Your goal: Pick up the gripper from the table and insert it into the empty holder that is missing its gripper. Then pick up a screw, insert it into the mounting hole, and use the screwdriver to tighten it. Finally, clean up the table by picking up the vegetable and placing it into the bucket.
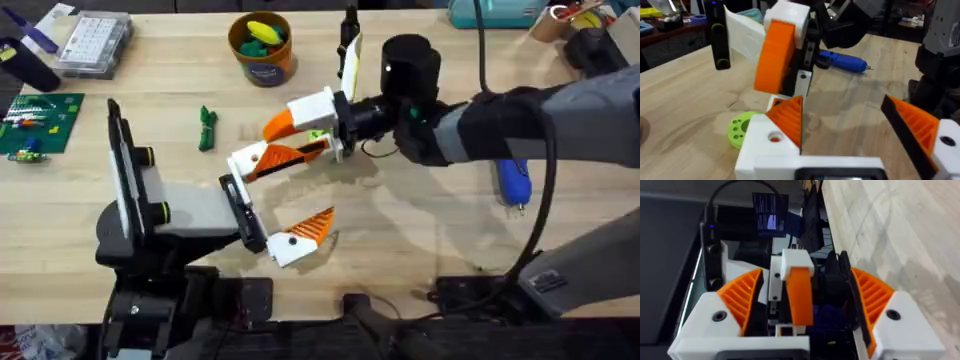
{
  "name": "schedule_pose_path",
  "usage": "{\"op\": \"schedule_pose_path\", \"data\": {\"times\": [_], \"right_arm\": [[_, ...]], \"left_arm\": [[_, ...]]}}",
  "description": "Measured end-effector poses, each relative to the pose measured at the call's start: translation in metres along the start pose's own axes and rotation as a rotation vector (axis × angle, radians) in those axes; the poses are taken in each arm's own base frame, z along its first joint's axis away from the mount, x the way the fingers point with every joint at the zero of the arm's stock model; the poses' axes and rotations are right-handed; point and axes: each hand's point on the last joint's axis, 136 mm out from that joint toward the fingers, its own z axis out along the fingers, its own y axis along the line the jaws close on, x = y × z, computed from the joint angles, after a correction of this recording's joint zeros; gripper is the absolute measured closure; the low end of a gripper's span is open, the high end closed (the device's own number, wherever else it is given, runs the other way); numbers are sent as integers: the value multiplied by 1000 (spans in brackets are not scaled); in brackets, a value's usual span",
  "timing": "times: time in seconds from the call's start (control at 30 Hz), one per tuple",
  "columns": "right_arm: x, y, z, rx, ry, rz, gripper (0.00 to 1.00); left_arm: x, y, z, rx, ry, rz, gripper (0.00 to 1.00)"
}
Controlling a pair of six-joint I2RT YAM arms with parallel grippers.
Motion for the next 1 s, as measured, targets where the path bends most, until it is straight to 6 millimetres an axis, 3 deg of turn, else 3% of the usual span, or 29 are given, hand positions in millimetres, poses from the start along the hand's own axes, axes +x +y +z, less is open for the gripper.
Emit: {"op": "schedule_pose_path", "data": {"times": [0.13, 0.3, 0.73, 0.77, 0.87, 1.0], "right_arm": [[10, -8, -15, 15, -30, 42, 12], [16, -1, -39, 24, -110, 30, 12], [19, 11, -25, 9, -129, -69, 15], [18, 10, -25, 11, -134, -72, 53], [18, 10, -23, 13, -139, -73, 358], [19, 10, -22, 14, -136, -73, 682]], "left_arm": [[0, 0, 0, 0, 0, 0, 14], [0, 0, 0, 0, 0, 0, 15], [0, 0, 0, 0, 0, 0, 14], [0, 0, 0, 0, 0, 0, 14], [0, 0, 0, 0, 0, 0, 14], [0, 0, 0, 0, 0, 0, 14]]}}
